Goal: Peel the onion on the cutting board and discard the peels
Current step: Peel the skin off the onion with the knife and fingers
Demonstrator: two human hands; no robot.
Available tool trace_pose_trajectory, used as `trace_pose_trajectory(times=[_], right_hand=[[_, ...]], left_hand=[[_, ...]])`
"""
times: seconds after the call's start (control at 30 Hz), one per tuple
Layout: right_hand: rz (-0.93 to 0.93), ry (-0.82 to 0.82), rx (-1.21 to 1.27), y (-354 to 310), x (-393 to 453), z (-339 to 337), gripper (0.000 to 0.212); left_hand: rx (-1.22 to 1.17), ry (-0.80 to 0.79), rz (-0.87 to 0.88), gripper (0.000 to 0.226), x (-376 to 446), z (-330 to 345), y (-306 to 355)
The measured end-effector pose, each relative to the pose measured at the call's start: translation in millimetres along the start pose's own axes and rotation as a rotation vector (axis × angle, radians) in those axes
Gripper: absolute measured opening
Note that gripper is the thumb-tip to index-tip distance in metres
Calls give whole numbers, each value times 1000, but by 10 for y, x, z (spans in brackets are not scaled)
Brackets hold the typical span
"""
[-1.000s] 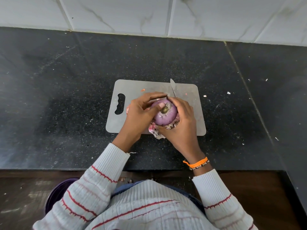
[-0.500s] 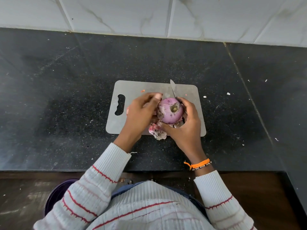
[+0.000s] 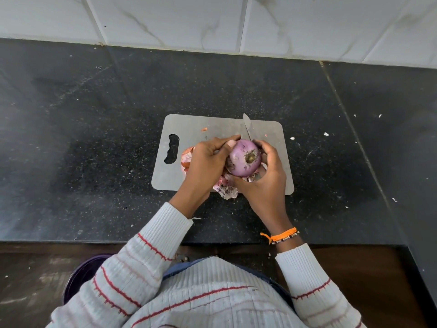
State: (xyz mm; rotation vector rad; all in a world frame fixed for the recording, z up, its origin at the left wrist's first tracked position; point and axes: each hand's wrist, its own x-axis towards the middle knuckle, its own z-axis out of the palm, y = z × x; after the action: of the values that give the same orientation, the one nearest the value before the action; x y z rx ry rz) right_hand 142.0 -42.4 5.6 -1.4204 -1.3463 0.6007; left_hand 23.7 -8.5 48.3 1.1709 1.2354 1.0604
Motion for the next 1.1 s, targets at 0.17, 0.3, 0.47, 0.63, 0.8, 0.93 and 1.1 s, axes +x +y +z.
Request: trace_pose_trajectory(times=[0.17, 0.3, 0.47, 0.63, 0.8, 0.93, 1.1], right_hand=[[63, 10, 81, -30, 13, 0, 78], [84, -2, 129, -39, -4, 5, 76], [123, -28, 154, -11, -8, -20, 79], [156, -44, 200, -12, -12, -38, 79], [173, -31, 226, 10, 7, -40, 78], [148, -28, 183, 34, 3, -17, 74], [146, -25, 174, 47, 4, -17, 75]], left_hand=[[-39, -28, -38, 24, -28, 1, -34], [131, 8, 31, 50, -32, 27, -62], [113, -22, 20, 37, 11, -14, -60], [103, -60, 9, 29, 32, -34, -57], [22, -50, -41, 29, -15, 3, -48], [97, 16, -12, 45, -26, 73, -72], [60, 15, -22, 30, 28, 51, -110]])
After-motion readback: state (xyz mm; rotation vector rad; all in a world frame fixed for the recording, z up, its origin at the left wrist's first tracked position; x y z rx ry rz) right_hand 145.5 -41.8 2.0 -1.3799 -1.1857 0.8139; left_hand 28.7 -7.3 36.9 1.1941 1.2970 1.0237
